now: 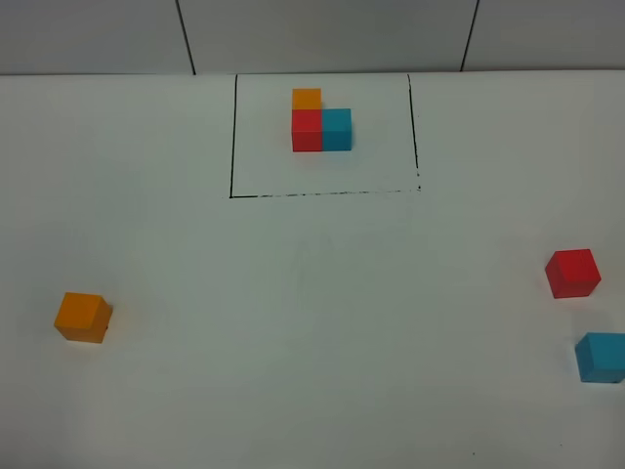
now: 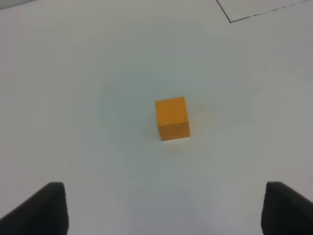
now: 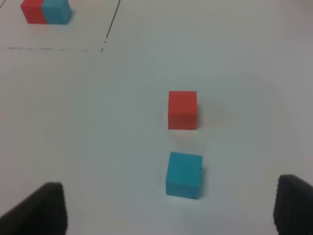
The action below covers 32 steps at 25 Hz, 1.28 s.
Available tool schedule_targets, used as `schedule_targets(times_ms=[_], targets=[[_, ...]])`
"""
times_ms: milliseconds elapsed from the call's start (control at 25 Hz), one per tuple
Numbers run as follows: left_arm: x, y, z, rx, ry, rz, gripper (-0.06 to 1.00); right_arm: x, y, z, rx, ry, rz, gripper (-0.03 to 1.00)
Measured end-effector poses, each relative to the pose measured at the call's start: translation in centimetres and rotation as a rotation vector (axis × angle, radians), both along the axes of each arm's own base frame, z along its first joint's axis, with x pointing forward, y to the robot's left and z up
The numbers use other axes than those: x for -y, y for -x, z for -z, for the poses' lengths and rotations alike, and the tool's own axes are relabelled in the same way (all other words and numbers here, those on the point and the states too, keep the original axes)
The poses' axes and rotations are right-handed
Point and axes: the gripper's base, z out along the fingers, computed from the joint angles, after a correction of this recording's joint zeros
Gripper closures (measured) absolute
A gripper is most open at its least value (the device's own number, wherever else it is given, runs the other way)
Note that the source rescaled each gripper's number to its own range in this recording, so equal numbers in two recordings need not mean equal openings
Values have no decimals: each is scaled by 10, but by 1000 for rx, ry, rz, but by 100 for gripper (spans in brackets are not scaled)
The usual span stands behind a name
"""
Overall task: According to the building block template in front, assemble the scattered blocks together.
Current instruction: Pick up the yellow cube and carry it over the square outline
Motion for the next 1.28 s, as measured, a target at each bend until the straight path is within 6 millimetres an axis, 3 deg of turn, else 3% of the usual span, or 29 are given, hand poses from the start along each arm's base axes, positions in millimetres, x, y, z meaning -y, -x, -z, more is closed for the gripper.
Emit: schedule_targets(times_ms=[600, 760, 920, 1040, 1280], targets=[[-1, 0, 0, 5, -7, -5, 2, 0, 0, 0, 0, 1, 0, 25], [-2, -8, -13, 20, -1, -32, 2, 0, 0, 0, 0, 1, 0, 25], [-5, -41, -31, -104, -11, -81, 2, 0, 0, 0, 0, 1, 0, 25], [-3, -79, -41, -249, 0, -101, 2, 0, 0, 0, 0, 1, 0, 25], [4, -176, -35, -570, 25, -113, 2, 0, 0, 0, 0, 1, 0, 25]])
